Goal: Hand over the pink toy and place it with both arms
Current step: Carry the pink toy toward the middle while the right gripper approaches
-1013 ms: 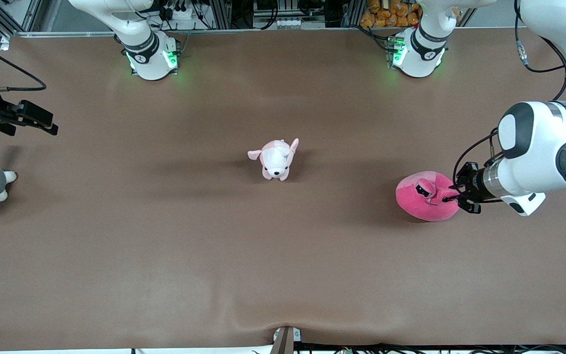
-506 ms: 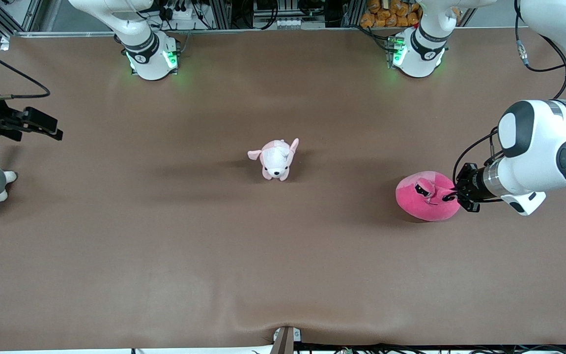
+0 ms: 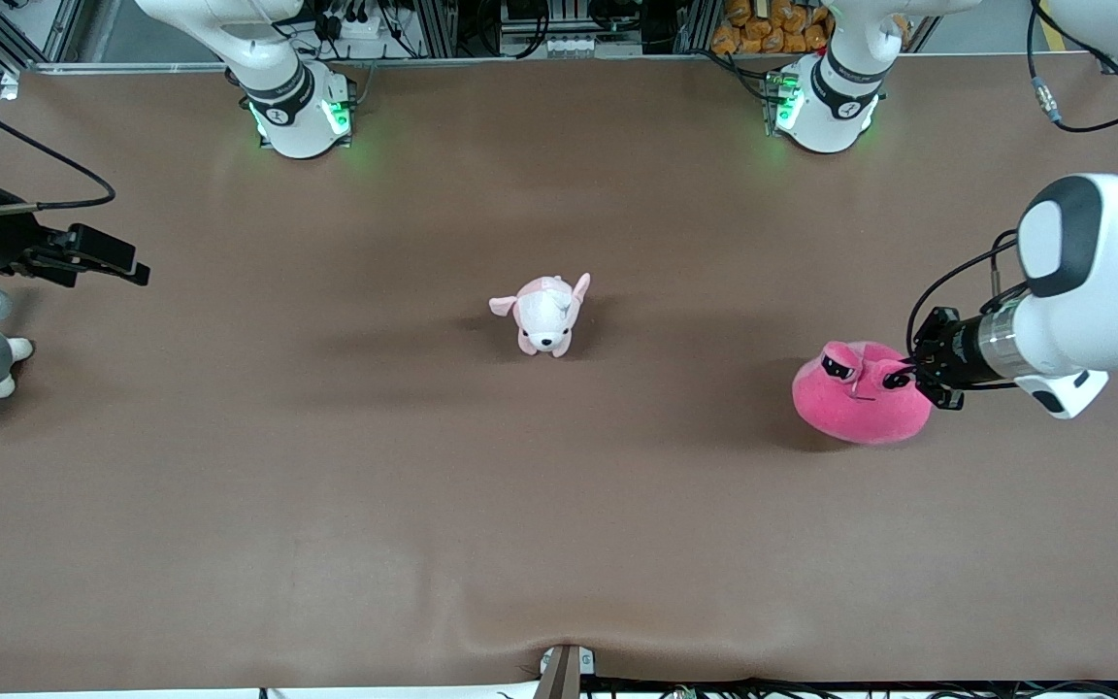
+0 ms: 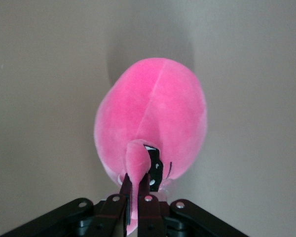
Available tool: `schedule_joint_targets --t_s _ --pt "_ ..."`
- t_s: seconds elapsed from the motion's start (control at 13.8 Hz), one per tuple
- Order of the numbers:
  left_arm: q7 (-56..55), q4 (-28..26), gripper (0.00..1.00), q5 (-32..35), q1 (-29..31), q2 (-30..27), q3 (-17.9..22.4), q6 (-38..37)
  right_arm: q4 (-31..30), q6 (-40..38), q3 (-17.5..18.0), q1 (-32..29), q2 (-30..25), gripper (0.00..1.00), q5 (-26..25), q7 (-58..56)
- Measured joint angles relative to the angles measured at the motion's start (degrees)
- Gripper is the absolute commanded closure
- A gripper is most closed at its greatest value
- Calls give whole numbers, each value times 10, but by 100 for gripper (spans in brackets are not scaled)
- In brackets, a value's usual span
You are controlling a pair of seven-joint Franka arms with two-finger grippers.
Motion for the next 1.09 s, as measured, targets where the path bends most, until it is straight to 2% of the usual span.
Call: schedule_joint_targets --t_s 0.22,0.36,0.65,0.94,1.09 --pt "-58 58 100 -32 -3 -5 -3 -24 2 0 1 5 2 0 60 99" --pt "-114 86 100 -47 -5 -6 -20 -28 3 1 2 16 11 0 98 180" --pt "-157 107 100 -49 -10 -9 -77 -30 21 12 4 52 35 0 164 323" --pt "-183 117 100 -52 -12 -37 -148 -35 26 70 5 89 43 0 226 430" --pt "-210 118 100 -52 -13 -44 -175 -36 27 104 6 111 48 0 238 474"
